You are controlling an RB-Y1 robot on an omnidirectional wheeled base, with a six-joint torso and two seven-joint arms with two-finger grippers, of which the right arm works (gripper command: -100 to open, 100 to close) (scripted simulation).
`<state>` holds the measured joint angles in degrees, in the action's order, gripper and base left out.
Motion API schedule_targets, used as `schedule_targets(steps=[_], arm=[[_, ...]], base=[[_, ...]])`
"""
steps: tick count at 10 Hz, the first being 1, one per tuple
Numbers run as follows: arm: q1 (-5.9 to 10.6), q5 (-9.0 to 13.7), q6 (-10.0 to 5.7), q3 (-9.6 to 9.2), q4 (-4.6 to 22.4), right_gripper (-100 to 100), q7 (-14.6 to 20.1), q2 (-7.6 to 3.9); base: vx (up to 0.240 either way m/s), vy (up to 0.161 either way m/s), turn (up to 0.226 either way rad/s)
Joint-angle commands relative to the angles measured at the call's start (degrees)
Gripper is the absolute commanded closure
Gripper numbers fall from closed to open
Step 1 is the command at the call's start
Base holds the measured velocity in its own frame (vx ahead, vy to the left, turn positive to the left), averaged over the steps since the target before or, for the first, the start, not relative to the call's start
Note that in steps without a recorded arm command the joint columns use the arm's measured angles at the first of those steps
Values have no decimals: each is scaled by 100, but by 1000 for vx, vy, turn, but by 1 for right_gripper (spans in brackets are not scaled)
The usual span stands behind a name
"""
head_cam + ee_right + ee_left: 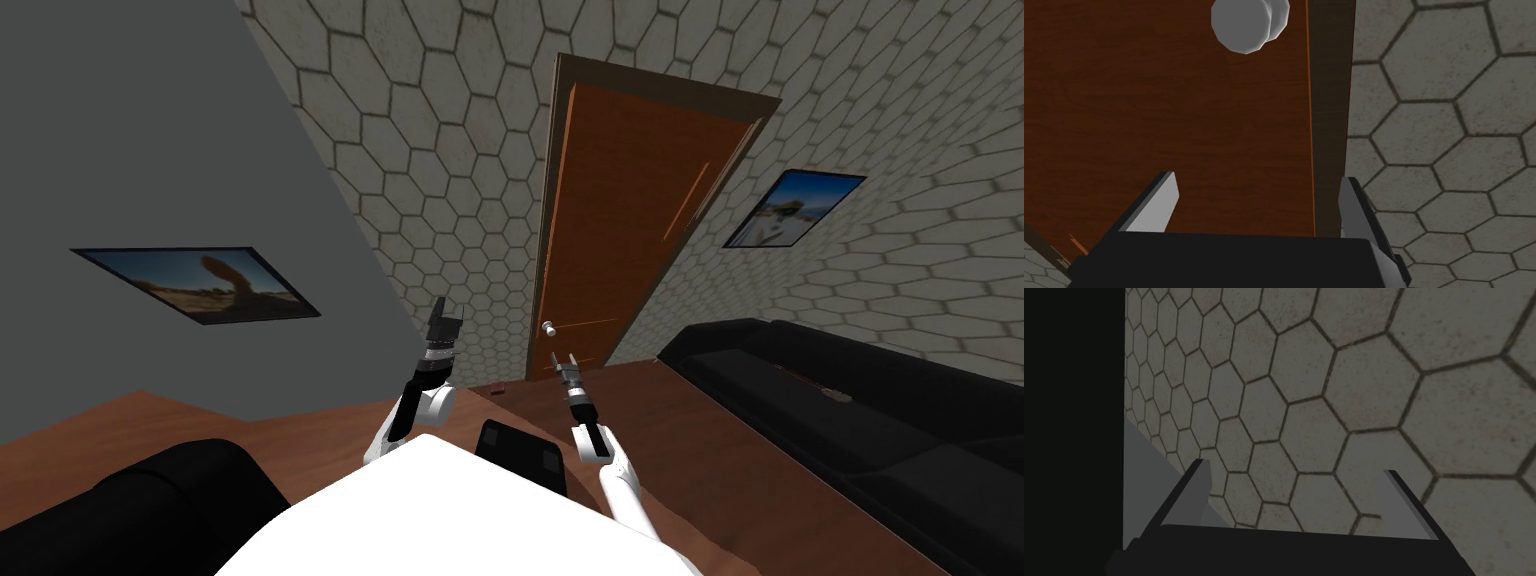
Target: Pull the door open
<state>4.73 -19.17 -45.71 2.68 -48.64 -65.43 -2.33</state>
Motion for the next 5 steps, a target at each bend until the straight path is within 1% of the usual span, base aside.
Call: schedule_targets(steps=[1,2,5], arm=[[129,-47,-54,26,286,-100,-188,32],[129,-47,-54,26,298,-100,-188,32],[278,-126,-111,50,676,-100,-445,84]], base=[[59,-93,69],[47,-58,23],[57,-53,53]])
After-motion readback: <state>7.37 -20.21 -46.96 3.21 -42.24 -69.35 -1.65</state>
